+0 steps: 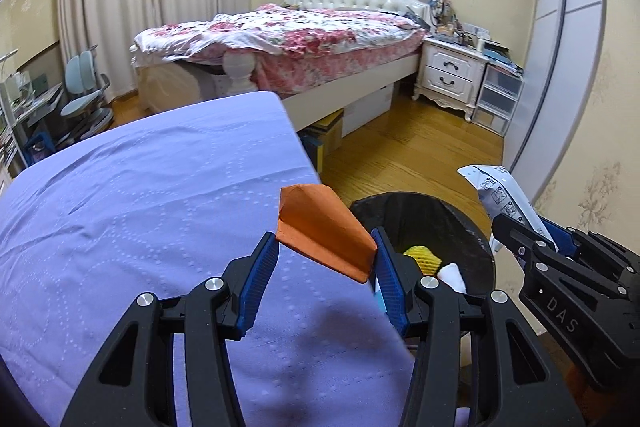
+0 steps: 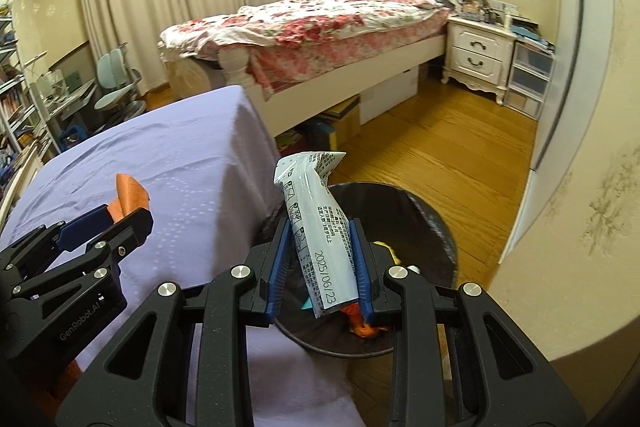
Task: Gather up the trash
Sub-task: 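Carry the packet and orange piece over the black bin and open both grippers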
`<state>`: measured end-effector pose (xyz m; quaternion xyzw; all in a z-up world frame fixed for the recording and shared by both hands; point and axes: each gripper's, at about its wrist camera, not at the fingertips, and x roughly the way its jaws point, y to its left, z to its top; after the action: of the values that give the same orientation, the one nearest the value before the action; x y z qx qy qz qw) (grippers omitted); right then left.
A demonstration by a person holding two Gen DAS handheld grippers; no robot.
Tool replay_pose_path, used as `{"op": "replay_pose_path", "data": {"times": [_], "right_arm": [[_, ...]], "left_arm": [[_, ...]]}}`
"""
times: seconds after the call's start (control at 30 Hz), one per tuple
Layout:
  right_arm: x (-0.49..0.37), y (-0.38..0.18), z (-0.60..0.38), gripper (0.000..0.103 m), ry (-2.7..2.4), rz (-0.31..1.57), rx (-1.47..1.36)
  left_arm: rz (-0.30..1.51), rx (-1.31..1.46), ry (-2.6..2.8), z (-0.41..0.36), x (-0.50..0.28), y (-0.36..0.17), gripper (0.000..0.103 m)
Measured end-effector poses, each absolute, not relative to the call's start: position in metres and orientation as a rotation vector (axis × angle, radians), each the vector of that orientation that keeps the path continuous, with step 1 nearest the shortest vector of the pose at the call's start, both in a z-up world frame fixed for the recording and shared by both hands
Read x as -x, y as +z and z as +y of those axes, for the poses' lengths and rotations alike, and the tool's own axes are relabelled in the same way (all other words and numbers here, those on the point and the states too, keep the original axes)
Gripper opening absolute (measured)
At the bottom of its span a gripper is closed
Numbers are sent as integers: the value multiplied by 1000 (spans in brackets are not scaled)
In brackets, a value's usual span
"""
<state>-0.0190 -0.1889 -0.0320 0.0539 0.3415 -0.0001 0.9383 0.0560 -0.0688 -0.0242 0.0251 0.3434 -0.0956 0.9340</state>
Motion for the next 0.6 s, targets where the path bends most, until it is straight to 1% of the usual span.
{"op": "replay_pose_path", "data": {"times": [0.23, 0.6], "right_arm": [[12, -41, -217, 28, -49, 700, -131], [4, -55, -242, 29, -87, 723, -150]], "left_arm": [[711, -90, -224, -97, -70, -34, 50], [728, -133, -241, -120, -88, -44, 51]]}}
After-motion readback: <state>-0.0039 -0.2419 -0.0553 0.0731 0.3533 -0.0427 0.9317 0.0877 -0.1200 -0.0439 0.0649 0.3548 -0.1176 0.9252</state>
